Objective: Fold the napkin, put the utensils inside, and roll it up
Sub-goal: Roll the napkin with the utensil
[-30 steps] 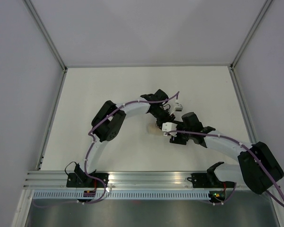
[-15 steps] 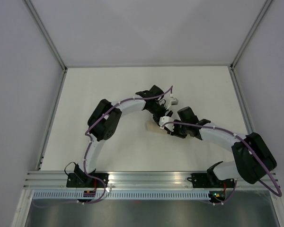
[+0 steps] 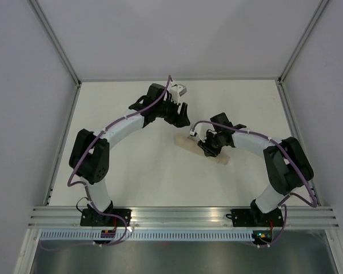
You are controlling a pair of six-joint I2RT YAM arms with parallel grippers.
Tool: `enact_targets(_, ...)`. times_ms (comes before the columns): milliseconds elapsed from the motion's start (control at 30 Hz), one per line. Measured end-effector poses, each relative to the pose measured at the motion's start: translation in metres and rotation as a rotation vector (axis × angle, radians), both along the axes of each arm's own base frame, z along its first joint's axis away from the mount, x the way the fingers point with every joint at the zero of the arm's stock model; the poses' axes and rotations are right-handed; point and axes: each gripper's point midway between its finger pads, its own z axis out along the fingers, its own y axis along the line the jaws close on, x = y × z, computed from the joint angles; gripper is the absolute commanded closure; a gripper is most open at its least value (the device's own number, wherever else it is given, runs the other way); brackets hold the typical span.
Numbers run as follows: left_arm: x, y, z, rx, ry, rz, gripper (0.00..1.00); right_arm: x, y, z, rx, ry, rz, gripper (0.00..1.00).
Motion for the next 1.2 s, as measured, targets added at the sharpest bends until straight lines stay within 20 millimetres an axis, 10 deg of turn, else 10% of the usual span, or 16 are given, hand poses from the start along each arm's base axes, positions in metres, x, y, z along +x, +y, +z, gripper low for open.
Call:
enact_targets(167, -0.016, 0.023, 0.002, -0.023, 0.005, 0.159, 0.26, 0.018, 0.001, 0.0, 0.074, 0.122, -0.088, 0.66)
enact_targets(433, -0.034, 0.043, -0.047, -0.059, 0.145, 0.365, 0.27, 0.025, 0.005, 0.0, 0.165, 0.318, -0.187, 0.66)
enact_targets(1200, -0.022, 0.018, -0.095, -0.159, 0.236, 0.619, 0.27, 0.025, 0.051, 0.0, 0.38, 0.67, -0.358, 0.67)
